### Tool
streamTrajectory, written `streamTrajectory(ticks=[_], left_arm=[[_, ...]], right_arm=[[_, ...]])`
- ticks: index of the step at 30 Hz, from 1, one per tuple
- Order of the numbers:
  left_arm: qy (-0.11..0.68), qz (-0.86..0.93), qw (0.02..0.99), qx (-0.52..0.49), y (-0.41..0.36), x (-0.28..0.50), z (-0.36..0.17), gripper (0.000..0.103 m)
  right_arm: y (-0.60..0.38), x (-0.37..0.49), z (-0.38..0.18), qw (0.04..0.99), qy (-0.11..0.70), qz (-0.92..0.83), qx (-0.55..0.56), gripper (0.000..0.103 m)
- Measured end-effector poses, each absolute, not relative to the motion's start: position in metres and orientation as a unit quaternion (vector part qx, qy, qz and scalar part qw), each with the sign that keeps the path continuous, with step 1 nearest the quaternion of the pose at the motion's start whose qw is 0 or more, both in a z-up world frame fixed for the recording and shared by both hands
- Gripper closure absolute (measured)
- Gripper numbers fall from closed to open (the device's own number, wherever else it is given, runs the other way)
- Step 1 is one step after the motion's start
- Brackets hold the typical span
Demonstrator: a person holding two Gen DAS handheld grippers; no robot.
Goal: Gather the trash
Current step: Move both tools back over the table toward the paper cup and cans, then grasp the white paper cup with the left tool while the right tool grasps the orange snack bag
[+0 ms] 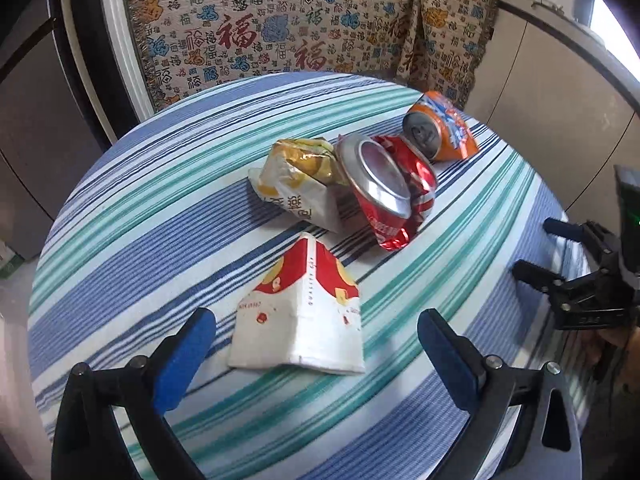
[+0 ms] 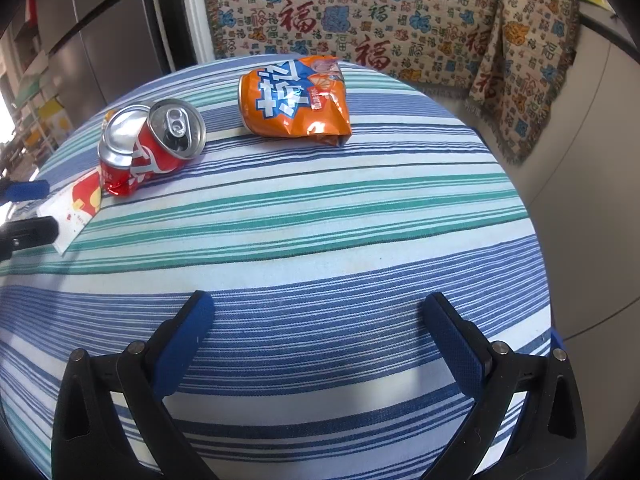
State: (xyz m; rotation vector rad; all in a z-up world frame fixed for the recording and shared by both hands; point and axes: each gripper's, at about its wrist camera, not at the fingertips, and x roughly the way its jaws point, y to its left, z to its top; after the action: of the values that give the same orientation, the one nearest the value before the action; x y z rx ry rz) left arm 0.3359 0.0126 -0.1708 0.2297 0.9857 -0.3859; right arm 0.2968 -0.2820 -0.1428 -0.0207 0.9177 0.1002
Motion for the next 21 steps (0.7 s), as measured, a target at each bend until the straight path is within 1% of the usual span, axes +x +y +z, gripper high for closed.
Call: streamTrajectory(ticks=[1, 2, 3, 4, 5, 6, 7, 8, 10, 15, 16, 18, 19, 20, 21], left_arm=[[0.467, -0.174, 0.857, 0.128, 0.010, 0.339, -0.174, 0.007], [0.466, -0.173, 0.857, 0.137, 0.009, 0.340, -0.177, 0.026], [0.468, -0.175, 0.854, 0.143, 0.007, 0.341, -0.180, 0.040], [0.463, -0.178, 0.856, 0.144, 0.007, 0.339, -0.181, 0.045], [0.461, -0.180, 0.857, 0.145, 0.007, 0.336, -0.181, 0.055], [0.456, -0.177, 0.860, 0.148, 0.006, 0.333, -0.181, 0.061], [0.452, -0.170, 0.862, 0.151, 0.006, 0.328, -0.181, 0.071], [0.452, -0.165, 0.864, 0.148, 0.008, 0.323, -0.181, 0.078], [0.457, -0.160, 0.866, 0.125, 0.013, 0.313, -0.178, 0.083], [0.453, -0.134, 0.878, 0.081, 0.013, 0.270, -0.173, 0.084], [0.450, -0.129, 0.881, 0.071, 0.012, 0.262, -0.173, 0.080], [0.441, -0.118, 0.888, 0.059, 0.011, 0.254, -0.172, 0.064], [0.435, -0.113, 0.891, 0.059, 0.011, 0.253, -0.172, 0.050], [0.429, -0.108, 0.895, 0.062, 0.010, 0.252, -0.173, 0.044], [0.426, -0.103, 0.897, 0.066, 0.009, 0.253, -0.175, 0.044]], right_arm=[[-0.282, 0.296, -0.143, 0.895, 0.443, 0.048, -0.010, 0.000], [-0.282, 0.296, -0.143, 0.895, 0.443, 0.048, -0.010, 0.000], [-0.282, 0.296, -0.143, 0.895, 0.443, 0.049, -0.010, 0.000], [-0.282, 0.297, -0.143, 0.895, 0.443, 0.049, -0.010, 0.000], [-0.282, 0.296, -0.143, 0.895, 0.443, 0.049, -0.010, 0.000], [-0.282, 0.296, -0.143, 0.895, 0.443, 0.049, -0.010, 0.000], [-0.282, 0.297, -0.143, 0.895, 0.443, 0.049, -0.010, 0.000], [-0.282, 0.296, -0.143, 0.895, 0.443, 0.049, -0.010, 0.000], [-0.283, 0.297, -0.143, 0.895, 0.443, 0.049, -0.010, 0.000], [-0.283, 0.296, -0.143, 0.895, 0.443, 0.050, -0.010, 0.000], [-0.283, 0.296, -0.143, 0.895, 0.443, 0.050, -0.010, 0.000], [-0.283, 0.296, -0.143, 0.895, 0.443, 0.050, -0.010, 0.000], [-0.283, 0.296, -0.143, 0.895, 0.443, 0.050, -0.010, 0.000], [-0.283, 0.296, -0.143, 0.895, 0.443, 0.050, -0.010, 0.000], [-0.283, 0.296, -0.143, 0.895, 0.443, 0.050, -0.010, 0.000]])
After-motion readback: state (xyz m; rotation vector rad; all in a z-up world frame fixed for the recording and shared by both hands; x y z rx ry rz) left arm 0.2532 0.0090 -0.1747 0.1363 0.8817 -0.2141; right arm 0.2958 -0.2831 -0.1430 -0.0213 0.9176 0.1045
